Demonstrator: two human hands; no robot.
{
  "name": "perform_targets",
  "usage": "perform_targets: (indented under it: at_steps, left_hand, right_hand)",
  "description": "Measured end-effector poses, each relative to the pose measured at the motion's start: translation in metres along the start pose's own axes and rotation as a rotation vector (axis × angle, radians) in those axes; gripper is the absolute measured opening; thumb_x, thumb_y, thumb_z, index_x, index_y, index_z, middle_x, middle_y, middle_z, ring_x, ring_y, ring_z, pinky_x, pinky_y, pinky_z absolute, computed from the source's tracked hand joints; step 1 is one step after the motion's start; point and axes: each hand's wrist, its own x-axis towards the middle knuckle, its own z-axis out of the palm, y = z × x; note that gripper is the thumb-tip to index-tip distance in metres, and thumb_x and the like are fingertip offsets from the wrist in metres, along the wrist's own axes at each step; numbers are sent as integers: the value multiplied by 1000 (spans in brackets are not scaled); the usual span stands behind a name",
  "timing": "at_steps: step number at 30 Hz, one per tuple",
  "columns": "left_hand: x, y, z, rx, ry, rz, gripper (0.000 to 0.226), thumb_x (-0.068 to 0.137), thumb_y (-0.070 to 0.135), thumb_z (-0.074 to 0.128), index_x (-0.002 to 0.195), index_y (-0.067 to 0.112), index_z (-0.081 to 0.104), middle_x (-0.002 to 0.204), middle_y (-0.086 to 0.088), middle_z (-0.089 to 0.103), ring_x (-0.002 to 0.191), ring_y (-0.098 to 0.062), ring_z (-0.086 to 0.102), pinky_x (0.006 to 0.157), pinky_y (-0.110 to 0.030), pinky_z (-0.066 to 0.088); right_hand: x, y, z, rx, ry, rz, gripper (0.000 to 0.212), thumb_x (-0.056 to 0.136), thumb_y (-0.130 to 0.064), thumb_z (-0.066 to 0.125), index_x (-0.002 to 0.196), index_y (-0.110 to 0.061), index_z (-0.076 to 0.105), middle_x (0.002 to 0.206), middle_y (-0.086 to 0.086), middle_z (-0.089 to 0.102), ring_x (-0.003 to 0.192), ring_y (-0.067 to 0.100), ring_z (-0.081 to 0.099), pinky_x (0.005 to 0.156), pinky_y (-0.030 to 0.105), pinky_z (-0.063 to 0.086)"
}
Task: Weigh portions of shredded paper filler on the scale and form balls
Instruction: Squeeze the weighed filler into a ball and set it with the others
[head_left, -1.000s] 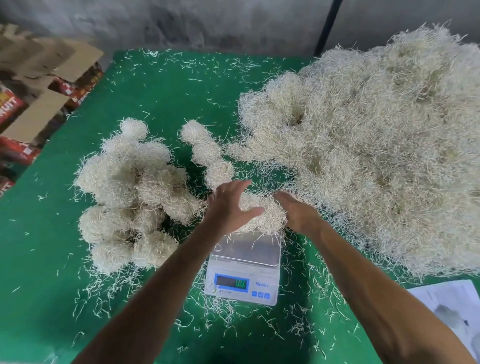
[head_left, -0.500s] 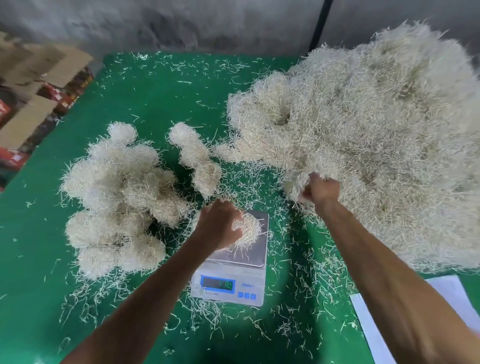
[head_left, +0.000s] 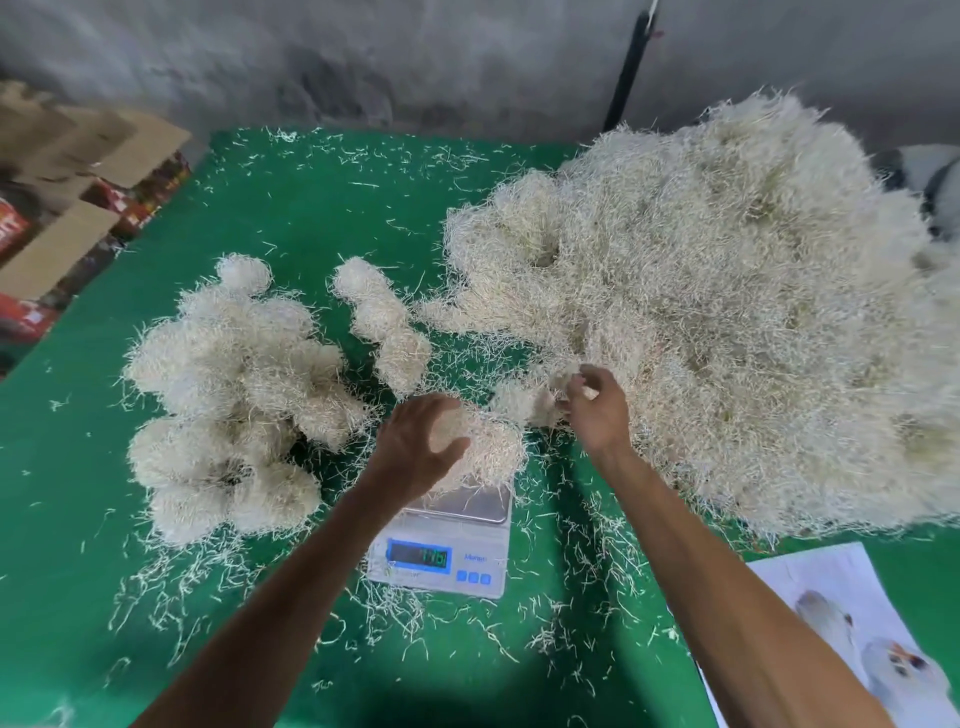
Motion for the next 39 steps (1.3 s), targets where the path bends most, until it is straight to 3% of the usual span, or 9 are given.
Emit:
perform_targets:
  at_steps: [3, 6, 8, 10, 16, 22, 28, 34, 39]
  left_hand:
    - [-15, -15, -14, -194, 4, -132, 51, 93, 45, 66, 137, 27, 50, 141, 5, 51, 127, -10, 45, 103, -30, 37]
    - [-28, -30, -24, -276, 26, -194, 51, 93, 47, 66, 137, 26, 52, 139, 4, 55, 124, -10, 51, 101, -31, 44]
    - [-36, -38, -26, -305, 24, -221, 51, 92, 49, 66, 136, 28, 52, 138, 4, 56, 122, -10, 53, 100, -37, 48]
    - [-42, -45, -25, -314, 12, -226, 53, 92, 55, 63, 137, 31, 49, 140, 3, 54, 123, -10, 53, 98, -40, 50]
    - [-53, -57, -22, -282, -21, -232, 55, 89, 62, 59, 136, 35, 46, 142, 0, 52, 124, -15, 53, 97, -46, 51]
    - [-56, -62, -23, -322, -15, -241, 52, 90, 61, 60, 135, 37, 46, 140, 0, 52, 120, -13, 54, 90, -41, 53]
    - [-55, -65, -21, -331, 5, -271, 55, 92, 53, 62, 138, 30, 43, 140, 2, 51, 119, -13, 56, 93, -48, 55]
    - [-17, -27, -8, -271, 139, -505, 67, 100, 63, 33, 155, 27, 19, 158, -12, 30, 143, -37, 30, 111, -60, 34]
    - [4, 12, 12, -226, -131, -636, 77, 91, 76, 37, 150, 28, 33, 156, -5, 35, 140, -33, 38, 110, -57, 39]
  right_hand:
    - [-34, 4, 21, -34, -24, -43, 42, 107, -35, 55, 144, -17, 50, 111, -23, 55, 87, 3, 67, 71, 14, 59]
    - [-65, 11, 36, -62, -36, -70, 48, 105, -46, 55, 144, -18, 50, 121, -18, 60, 101, -2, 64, 74, 5, 48]
    - [-79, 16, 43, -64, -45, -50, 49, 105, -40, 57, 147, -15, 48, 135, -8, 59, 117, 8, 60, 92, 12, 48]
    - [-89, 21, 48, -72, -41, -39, 50, 105, -33, 58, 150, -14, 47, 144, -3, 56, 128, 13, 55, 111, 32, 47]
    - [-103, 30, 45, -63, -68, 105, 59, 104, -44, 58, 155, -21, 40, 154, 3, 49, 135, 25, 53, 116, 53, 43]
    - [-106, 31, 47, -66, -55, 136, 61, 104, -43, 56, 156, -16, 37, 157, 4, 46, 136, 23, 51, 118, 53, 40]
    - [-105, 29, 49, -64, -43, 130, 64, 104, -47, 56, 157, -17, 36, 159, 4, 44, 142, 26, 48, 120, 52, 38]
    - [-94, 19, 72, -213, -40, 5, 75, 105, -51, 47, 164, -13, 19, 167, 10, 31, 149, 31, 39, 121, 52, 34]
    - [-113, 7, 109, -208, -258, -161, 61, 110, -47, 40, 163, -20, 26, 163, -2, 39, 126, -5, 57, 117, 40, 43]
